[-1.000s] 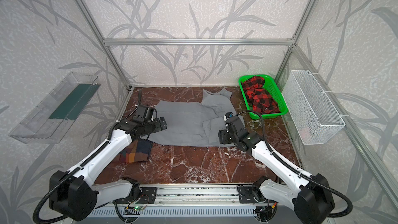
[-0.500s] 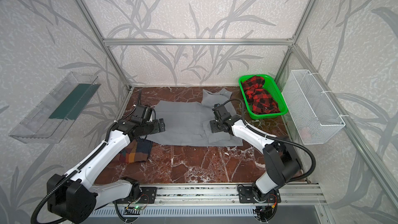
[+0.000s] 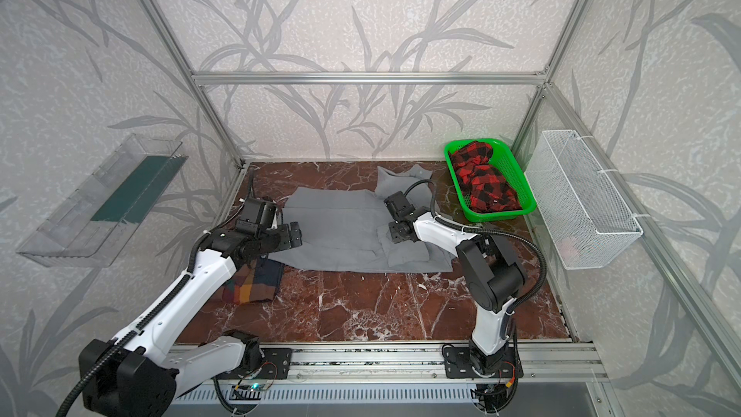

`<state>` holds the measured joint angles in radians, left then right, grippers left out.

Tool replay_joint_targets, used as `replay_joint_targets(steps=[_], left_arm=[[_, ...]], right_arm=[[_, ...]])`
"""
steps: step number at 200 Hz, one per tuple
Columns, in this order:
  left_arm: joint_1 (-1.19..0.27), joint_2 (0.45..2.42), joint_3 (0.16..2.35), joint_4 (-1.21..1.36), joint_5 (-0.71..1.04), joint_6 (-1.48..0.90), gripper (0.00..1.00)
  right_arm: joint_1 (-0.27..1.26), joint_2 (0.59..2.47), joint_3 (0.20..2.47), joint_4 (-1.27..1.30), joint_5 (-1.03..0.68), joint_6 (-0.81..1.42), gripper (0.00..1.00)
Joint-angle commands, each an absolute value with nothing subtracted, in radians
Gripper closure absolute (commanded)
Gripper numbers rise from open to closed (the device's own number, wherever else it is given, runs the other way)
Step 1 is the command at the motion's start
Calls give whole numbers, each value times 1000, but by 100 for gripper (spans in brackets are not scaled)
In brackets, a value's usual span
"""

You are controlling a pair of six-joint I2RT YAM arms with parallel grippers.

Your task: Fold and stack the long sleeve shirts

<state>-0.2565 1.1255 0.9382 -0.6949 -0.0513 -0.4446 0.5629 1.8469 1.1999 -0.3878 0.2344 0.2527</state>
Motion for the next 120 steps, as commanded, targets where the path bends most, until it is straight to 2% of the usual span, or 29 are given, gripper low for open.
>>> replay_joint_targets(steps=[1,39,80,101,120], left_arm=[[-250,1103,925,-696,-48,-434,1],[-244,1103,921,-691,-34,-434,1],[-241,1104,918,-686,-22,-433,1],[-239,1101,917,-682,-15,-433,1],[-239,1099,914,-678,-6,-431,1]], right_arm=[[558,1884,1220,-387,251,242,51],[544,1903,1206,-373,224,260,69],[543,1799,1190,-370,239,249,93],[543,1735,1187,-364,241,228,99],[543,1658,1184,-363,224,211,100]])
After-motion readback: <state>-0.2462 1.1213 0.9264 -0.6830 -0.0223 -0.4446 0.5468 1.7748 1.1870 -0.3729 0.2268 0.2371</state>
